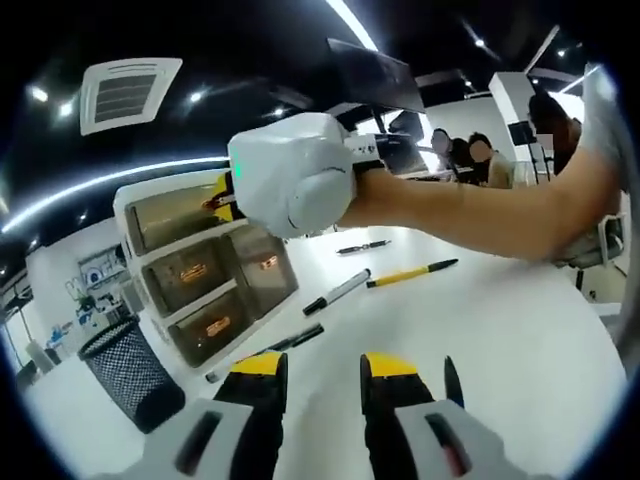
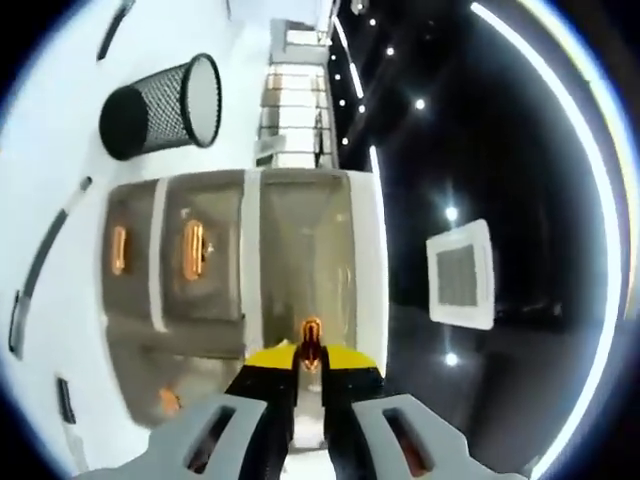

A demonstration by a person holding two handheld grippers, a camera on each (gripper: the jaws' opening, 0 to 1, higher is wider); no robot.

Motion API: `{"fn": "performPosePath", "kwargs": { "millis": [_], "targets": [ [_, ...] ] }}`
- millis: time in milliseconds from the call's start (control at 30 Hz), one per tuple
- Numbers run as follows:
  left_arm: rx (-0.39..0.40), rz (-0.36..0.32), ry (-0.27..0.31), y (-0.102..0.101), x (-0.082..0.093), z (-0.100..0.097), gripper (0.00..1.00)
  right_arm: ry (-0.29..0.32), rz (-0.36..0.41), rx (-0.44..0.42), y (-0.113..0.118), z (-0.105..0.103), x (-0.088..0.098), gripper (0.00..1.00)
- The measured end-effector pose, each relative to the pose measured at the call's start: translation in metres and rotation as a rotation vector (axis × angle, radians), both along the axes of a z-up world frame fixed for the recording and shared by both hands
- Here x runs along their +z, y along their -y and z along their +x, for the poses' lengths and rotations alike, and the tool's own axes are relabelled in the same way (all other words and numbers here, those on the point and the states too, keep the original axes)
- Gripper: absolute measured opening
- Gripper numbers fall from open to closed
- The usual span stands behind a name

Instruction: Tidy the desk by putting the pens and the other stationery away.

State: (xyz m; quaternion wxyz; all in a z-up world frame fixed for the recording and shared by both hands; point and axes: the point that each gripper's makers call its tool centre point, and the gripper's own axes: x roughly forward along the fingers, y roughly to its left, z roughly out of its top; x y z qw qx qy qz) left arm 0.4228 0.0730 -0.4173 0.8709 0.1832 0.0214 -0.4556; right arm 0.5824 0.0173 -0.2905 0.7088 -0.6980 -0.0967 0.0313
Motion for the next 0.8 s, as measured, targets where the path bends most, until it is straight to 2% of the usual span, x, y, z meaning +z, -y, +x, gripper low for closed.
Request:
{"fn": "performPosePath", "kwargs": {
  "millis": [133, 200, 267, 300, 333, 367, 400, 433, 500, 667, 733, 800],
  "targets": [
    [0.003, 0.007, -0.012, 0.000, -0.004, 0.001, 0.31, -0.035, -0.035, -0.003, -0.001, -0.002, 0.001, 0.07],
    [0.002, 0.016, -0.021, 0.001, -0.007, 0.001, 0.31, -0.052, -0.025, 0.005, -0.001, -0.002, 0.001, 0.07],
    [0.008, 0.005, -0.029, 0.000, -0.007, 0.001, 0.31, -0.064, 0.058, 0.033, -0.002, -0.001, 0.000, 0.10],
    [0.012, -0.016, -0.031, 0.000, -0.005, 0.001, 0.31, -0.061, 0.095, 0.049, -0.002, -0.002, 0.001, 0.15],
    [0.018, -0.032, -0.034, 0.000, -0.002, 0.002, 0.32, -0.042, 0.143, 0.076, -0.002, -0.003, 0.005, 0.24],
    [0.024, -0.045, -0.031, -0.002, 0.001, 0.003, 0.32, -0.051, 0.239, 0.111, -0.002, -0.006, 0.006, 0.33],
    [0.026, -0.049, -0.028, -0.003, 0.002, 0.003, 0.32, -0.050, 0.281, 0.120, -0.001, -0.008, 0.009, 0.40],
    [0.033, -0.054, -0.020, -0.004, 0.004, 0.004, 0.32, -0.052, 0.380, 0.140, 0.001, -0.012, 0.012, 0.42],
    [0.041, -0.061, -0.014, -0.007, 0.007, 0.006, 0.32, -0.063, 0.441, 0.175, 0.000, -0.019, 0.016, 0.40],
    [0.044, -0.079, -0.035, -0.008, 0.004, 0.010, 0.32, -0.121, 0.527, 0.212, 0.000, -0.027, 0.011, 0.39],
    [0.030, -0.109, -0.089, -0.004, 0.001, 0.005, 0.27, -0.180, 0.610, 0.255, 0.000, -0.034, 0.004, 0.38],
    [0.024, -0.147, -0.129, -0.002, 0.001, 0.005, 0.27, -0.254, 0.714, 0.314, 0.002, -0.038, -0.008, 0.38]
  ]
}}
